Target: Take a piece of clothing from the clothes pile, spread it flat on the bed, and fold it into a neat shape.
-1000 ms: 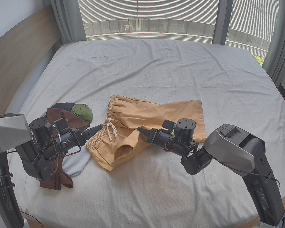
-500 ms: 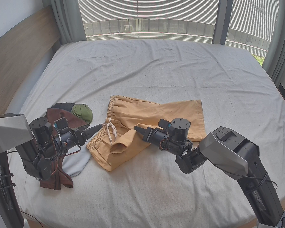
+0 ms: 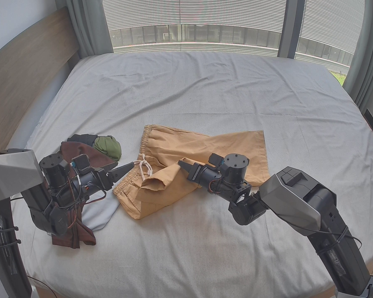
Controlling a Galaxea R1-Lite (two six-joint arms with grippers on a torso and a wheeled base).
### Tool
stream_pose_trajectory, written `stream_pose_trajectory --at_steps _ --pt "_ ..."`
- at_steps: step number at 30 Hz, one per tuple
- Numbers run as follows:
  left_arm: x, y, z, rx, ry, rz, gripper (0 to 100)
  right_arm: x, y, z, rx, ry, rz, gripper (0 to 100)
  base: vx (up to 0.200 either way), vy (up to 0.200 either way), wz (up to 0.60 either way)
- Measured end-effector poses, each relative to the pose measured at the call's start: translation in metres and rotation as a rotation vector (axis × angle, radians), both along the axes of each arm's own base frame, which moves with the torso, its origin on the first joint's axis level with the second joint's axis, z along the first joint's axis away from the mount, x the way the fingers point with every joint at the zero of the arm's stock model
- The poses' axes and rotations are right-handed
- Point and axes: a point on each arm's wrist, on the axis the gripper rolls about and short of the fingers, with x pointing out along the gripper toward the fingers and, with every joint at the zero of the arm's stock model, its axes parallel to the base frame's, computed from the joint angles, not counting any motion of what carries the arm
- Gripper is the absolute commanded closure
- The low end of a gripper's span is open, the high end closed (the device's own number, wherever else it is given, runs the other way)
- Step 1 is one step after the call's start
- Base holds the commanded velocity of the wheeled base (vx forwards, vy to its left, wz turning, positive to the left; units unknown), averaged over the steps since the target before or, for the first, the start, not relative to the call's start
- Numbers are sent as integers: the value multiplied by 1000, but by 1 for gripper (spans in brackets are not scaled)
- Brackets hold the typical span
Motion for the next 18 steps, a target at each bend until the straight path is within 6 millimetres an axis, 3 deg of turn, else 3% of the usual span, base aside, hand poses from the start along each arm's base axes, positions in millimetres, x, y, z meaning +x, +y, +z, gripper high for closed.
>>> stream_pose_trajectory --at_steps 5,6,18 --pt "0 0 -1 1 3 0 0 0 1 -4 -3 7 1 100 0 0 0" --pt "1 0 -1 1 3 0 0 0 0 -5 -3 6 -1 0 0 0 0" --pt "2 1 -1 0 0 3 0 -2 5 11 22 -31 -60 0 0 0 0"
